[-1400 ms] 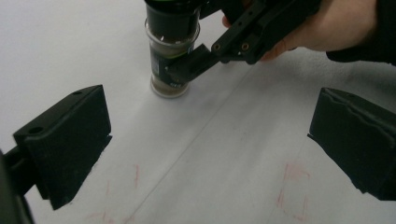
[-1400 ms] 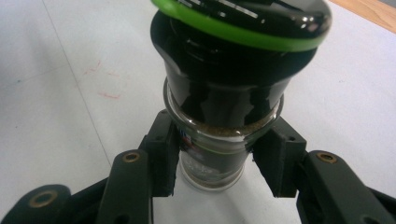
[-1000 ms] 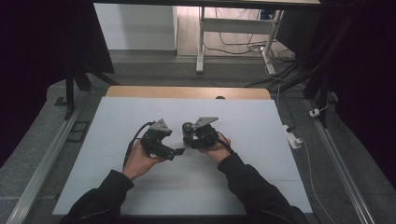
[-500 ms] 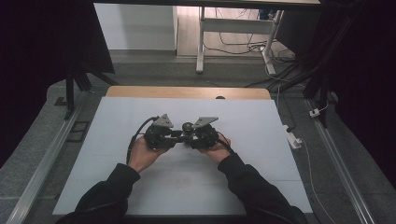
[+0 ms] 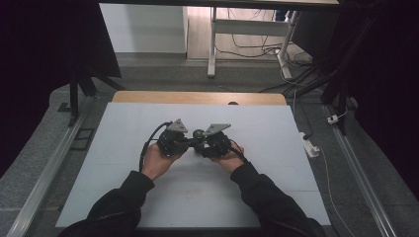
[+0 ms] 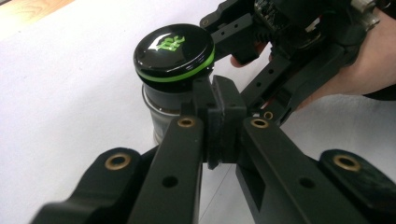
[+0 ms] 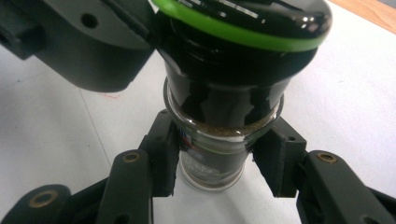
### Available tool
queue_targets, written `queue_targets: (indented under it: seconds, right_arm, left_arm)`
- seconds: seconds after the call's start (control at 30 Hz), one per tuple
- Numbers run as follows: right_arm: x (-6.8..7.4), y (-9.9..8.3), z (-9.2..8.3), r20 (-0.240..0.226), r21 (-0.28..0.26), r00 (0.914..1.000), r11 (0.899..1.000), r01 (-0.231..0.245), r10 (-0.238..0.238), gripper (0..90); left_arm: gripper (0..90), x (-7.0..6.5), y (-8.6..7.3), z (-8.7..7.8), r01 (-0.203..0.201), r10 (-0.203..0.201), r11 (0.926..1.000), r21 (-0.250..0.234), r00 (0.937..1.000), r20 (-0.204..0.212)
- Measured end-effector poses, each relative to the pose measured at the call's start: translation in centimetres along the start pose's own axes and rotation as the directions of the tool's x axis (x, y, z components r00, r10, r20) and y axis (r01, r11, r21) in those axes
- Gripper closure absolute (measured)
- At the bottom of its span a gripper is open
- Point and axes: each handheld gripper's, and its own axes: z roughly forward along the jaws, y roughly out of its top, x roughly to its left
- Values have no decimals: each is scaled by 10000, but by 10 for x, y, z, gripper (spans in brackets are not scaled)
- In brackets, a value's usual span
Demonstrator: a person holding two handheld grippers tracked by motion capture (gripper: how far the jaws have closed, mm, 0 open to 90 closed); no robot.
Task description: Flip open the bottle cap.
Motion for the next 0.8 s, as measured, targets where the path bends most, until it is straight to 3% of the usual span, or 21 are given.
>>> queue_targets:
  seconds: [0.8]
  right_arm:
    - [0, -1, 0, 50, -64, 10000, 10000, 75, -74, 538]
  left_arm:
    - [890, 4, 9, -7, 78, -84, 9998, -202, 9997, -250]
